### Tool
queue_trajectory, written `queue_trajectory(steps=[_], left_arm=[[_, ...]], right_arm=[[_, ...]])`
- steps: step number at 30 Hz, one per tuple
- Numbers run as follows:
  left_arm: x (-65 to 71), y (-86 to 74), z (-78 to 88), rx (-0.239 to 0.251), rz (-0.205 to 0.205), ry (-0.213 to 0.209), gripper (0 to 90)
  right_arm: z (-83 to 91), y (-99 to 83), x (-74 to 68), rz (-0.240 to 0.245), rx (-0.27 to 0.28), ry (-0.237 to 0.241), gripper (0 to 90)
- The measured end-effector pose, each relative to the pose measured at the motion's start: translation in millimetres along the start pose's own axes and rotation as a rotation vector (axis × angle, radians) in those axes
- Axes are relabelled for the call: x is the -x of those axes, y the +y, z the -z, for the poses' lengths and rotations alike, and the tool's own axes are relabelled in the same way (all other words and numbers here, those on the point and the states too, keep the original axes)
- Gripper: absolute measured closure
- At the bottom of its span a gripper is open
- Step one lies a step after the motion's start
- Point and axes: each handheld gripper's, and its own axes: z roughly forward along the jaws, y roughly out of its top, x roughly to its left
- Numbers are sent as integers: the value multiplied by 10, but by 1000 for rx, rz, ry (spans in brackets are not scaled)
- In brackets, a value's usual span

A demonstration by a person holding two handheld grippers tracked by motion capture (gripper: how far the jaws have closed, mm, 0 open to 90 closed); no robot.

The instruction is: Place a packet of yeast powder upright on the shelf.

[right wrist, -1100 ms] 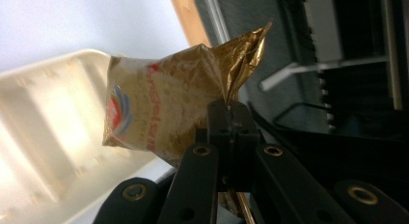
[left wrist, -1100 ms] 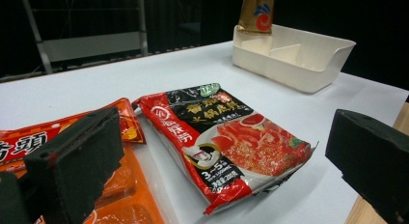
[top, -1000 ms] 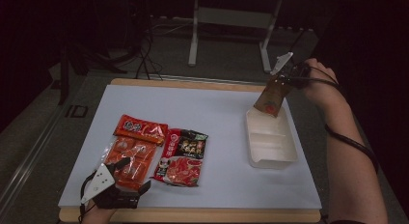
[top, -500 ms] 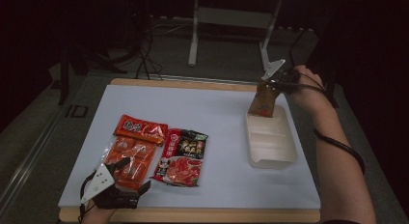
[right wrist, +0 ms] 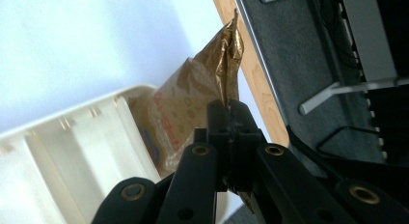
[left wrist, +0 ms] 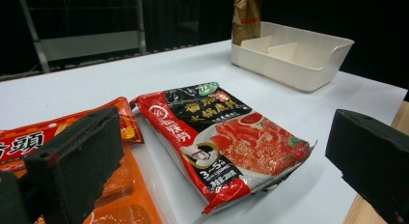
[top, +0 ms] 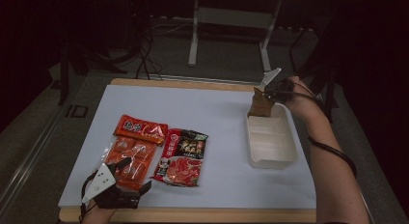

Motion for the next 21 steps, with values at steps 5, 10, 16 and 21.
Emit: queue_trajectory(steps=[5, 10, 16, 21], left_arm=[[5, 6, -6, 3, -1, -4, 2], [11, 7, -13, -2, -5, -8, 2], [17, 17, -25, -3, -11, -13, 2], [26, 21, -39, 11, 1, -23, 2]], right_arm=[[47, -2, 4, -29, -28, 8, 796], [148, -11, -13, -44, -6, 4, 723], [349, -10, -21, -86, 94, -18, 590], [539, -41, -62, -162, 229, -16, 344]])
